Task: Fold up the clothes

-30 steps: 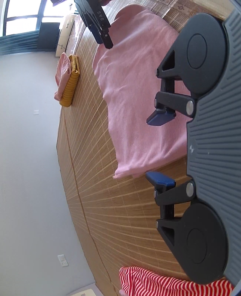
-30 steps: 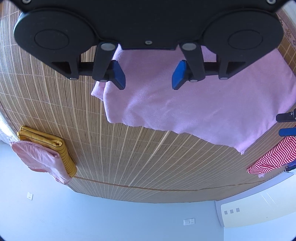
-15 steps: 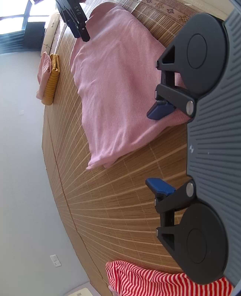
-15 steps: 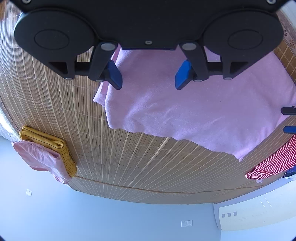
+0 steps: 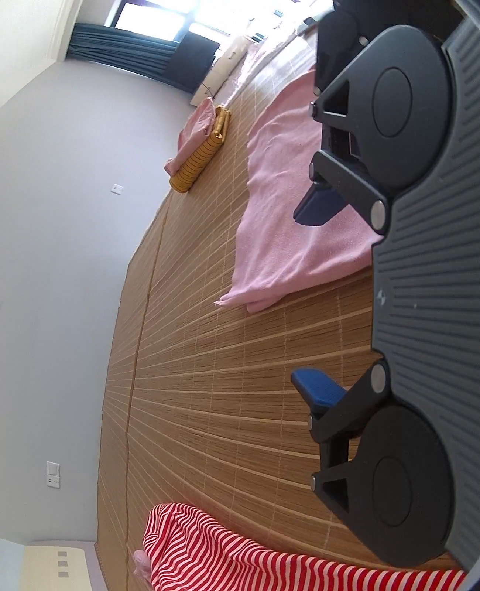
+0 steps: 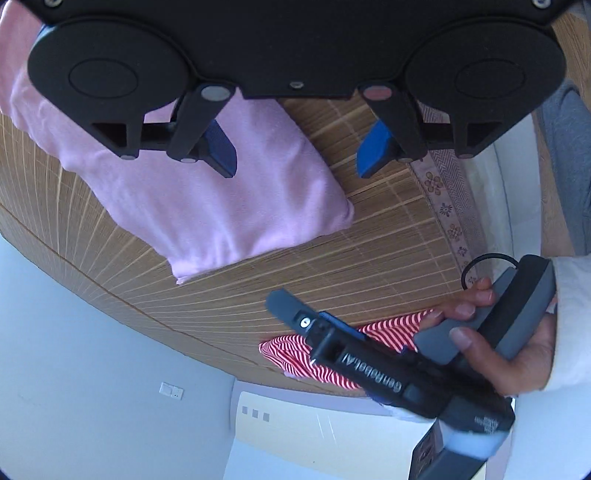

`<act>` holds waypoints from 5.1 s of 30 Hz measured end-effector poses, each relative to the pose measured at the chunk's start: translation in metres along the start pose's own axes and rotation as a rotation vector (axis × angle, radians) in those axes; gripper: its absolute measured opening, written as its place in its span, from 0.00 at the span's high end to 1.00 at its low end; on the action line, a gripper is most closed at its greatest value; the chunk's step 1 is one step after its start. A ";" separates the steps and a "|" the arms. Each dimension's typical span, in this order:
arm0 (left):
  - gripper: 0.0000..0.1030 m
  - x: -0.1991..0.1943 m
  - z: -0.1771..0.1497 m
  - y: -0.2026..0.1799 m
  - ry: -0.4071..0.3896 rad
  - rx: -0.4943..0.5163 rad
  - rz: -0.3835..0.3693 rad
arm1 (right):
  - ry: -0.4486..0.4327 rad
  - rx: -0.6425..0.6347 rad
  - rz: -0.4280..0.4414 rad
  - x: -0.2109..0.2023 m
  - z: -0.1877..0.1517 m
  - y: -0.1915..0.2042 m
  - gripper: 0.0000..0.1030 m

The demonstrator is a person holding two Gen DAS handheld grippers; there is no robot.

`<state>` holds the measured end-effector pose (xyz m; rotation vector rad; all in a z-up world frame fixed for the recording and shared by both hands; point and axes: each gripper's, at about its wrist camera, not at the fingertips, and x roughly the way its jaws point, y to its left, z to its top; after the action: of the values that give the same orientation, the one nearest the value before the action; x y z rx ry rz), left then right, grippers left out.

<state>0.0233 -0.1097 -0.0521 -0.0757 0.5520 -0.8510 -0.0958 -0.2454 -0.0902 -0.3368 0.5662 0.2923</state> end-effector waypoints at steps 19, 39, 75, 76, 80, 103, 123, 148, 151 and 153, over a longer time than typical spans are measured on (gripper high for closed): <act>0.09 0.057 -0.026 0.018 0.166 -0.636 -0.342 | -0.139 0.120 -0.041 -0.039 0.012 -0.026 0.91; 0.81 0.062 0.006 -0.064 0.117 -0.293 -0.226 | -0.154 0.235 -0.016 -0.103 -0.029 -0.075 0.56; 0.19 0.121 -0.036 -0.351 0.172 0.428 -0.142 | -0.206 0.919 -0.148 -0.172 -0.184 -0.283 0.44; 0.19 0.113 -0.038 -0.349 0.162 0.466 -0.140 | -0.218 0.931 -0.109 -0.171 -0.183 -0.286 0.44; 0.18 0.083 -0.052 -0.336 0.094 0.634 -0.070 | -0.203 0.952 0.008 -0.149 -0.167 -0.297 0.43; 0.18 0.068 -0.090 -0.279 0.111 0.704 0.014 | -0.095 0.756 -0.128 -0.104 -0.129 -0.312 0.63; 0.18 0.067 -0.088 -0.266 0.080 0.679 0.197 | -0.091 0.335 0.143 -0.173 -0.163 -0.199 0.67; 0.15 0.058 -0.088 -0.249 0.072 0.628 0.134 | 0.003 0.318 0.037 -0.189 -0.168 -0.208 0.72; 0.15 0.048 -0.086 -0.250 0.067 0.655 0.115 | -0.106 0.409 0.060 -0.198 -0.167 -0.221 0.70; 0.15 0.044 -0.082 -0.252 0.054 0.660 0.108 | -0.167 0.469 0.080 -0.198 -0.164 -0.229 0.69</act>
<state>-0.1687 -0.2969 -0.0713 0.5753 0.3002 -0.8949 -0.2501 -0.5507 -0.0559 0.1631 0.4670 0.2529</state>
